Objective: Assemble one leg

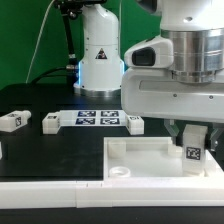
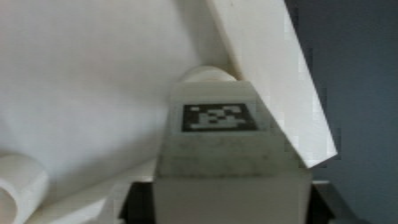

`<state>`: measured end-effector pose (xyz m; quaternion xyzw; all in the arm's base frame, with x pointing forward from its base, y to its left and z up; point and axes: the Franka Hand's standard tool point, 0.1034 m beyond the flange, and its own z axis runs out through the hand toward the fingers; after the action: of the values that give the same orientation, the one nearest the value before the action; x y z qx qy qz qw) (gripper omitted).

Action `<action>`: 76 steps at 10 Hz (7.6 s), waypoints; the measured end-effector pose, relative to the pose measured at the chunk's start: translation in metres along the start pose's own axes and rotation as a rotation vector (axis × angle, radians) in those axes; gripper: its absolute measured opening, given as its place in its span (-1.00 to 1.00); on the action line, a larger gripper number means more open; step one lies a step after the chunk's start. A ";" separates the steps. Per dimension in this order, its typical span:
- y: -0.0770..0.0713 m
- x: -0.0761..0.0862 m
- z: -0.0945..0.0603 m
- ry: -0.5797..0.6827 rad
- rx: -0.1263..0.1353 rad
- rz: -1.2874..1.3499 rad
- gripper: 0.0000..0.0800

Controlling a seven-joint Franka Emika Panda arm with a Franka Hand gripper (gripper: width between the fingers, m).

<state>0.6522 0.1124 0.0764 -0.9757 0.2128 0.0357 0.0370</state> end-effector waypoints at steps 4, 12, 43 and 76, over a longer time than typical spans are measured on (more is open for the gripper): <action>-0.001 -0.001 0.001 -0.006 0.009 0.092 0.28; -0.015 -0.008 0.001 -0.051 0.056 0.554 0.62; -0.007 -0.015 0.006 -0.080 0.053 0.600 0.61; -0.008 -0.016 0.010 -0.082 0.050 1.136 0.54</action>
Offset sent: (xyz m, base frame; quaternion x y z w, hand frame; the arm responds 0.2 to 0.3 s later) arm 0.0000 0.0000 0.0000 0.0000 0.0000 0.0899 0.9960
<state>0.6409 0.1273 0.0686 -0.7047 0.7033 0.0830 0.0432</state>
